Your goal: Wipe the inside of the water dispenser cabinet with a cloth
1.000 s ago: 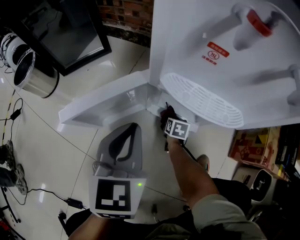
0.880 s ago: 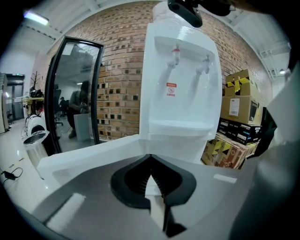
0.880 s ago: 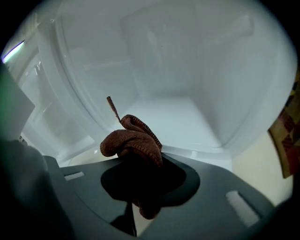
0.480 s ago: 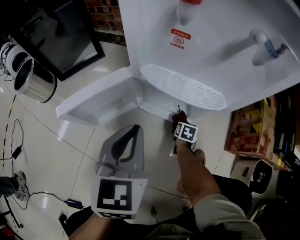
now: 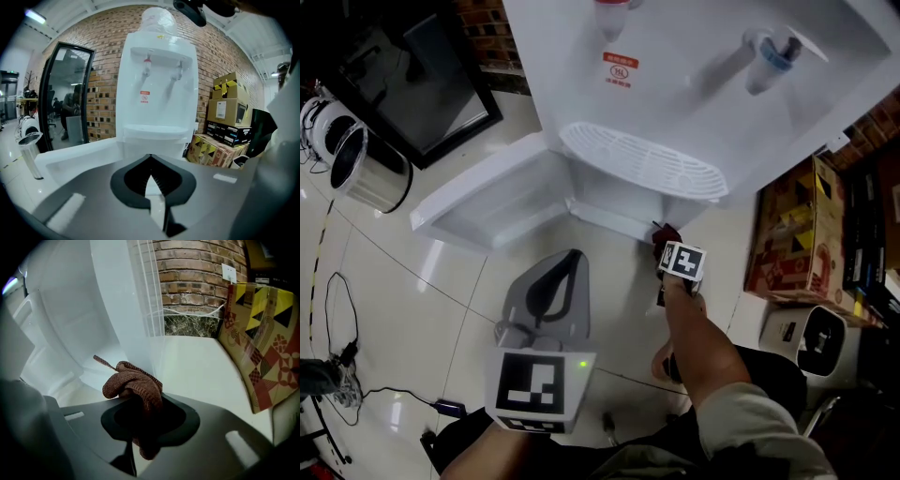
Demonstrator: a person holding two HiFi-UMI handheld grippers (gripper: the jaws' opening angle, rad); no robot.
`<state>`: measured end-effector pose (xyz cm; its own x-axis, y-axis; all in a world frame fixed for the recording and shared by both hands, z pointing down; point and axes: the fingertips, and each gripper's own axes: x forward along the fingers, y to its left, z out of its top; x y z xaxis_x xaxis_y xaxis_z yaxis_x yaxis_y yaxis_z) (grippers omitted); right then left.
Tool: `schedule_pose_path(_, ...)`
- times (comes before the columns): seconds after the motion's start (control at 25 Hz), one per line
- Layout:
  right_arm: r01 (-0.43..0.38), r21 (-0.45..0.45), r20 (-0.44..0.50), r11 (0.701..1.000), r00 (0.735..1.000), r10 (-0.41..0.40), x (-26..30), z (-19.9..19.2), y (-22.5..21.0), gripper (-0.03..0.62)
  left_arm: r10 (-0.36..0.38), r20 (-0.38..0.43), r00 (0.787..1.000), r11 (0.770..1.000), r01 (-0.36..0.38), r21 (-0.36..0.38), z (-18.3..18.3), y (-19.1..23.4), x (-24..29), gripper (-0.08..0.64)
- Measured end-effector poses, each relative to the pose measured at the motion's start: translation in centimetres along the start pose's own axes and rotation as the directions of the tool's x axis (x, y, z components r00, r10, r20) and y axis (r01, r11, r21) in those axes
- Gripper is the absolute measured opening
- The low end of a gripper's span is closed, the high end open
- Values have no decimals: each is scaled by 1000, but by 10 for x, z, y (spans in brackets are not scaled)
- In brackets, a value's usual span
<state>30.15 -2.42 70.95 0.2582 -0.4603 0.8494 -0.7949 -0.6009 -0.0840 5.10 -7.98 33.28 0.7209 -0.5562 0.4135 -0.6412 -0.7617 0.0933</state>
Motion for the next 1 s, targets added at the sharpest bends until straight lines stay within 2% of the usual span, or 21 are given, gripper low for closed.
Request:
schedule_pose_path(0.2, -100, -157, -25, 982, 995, 98, -40, 29, -18, 104, -19, 78, 997, 999, 16, 40, 27, -11, -4, 0)
schedule_pose_path(0.32, -105, -150, -34, 983, 994, 101, -83, 61, -55, 104, -42, 129, 991, 999, 37, 38, 42, -22, -5, 0)
schedule_pose_path(0.4, -137, -134, -34, 982, 991, 133, -113, 84, -65, 104, -57, 151, 987, 998, 52, 41, 50, -29, -5, 0)
schedule_pose_path(0.52, -193, -246, -44, 950, 981, 188, -169, 119, -64, 104, -101, 170, 980, 994, 91, 67, 56, -49, -1, 0)
schedule_pose_path(0.64, -185, -347, 27, 920, 978, 207, -229, 149, -64, 104, -148, 187, 971, 988, 138, 66, 63, -73, 2, 0)
schedule_pose_path(0.76, -202, -311, 139, 929, 957, 254, -275, 150, -64, 104, -197, 203, 959, 980, 186, 74, 68, -98, 7, 0)
schedule_pose_path(0.84, -239, -270, 185, 933, 938, 293, -291, 140, -65, 104, -216, 198, 956, 973, 194, 122, 68, -105, 12, 0)
schedule_pose_path(1.0, -262, -309, 272, 914, 897, 349, -320, 155, -71, 104, -196, 144, 970, 965, 165, 203, 52, -82, 28, 0)
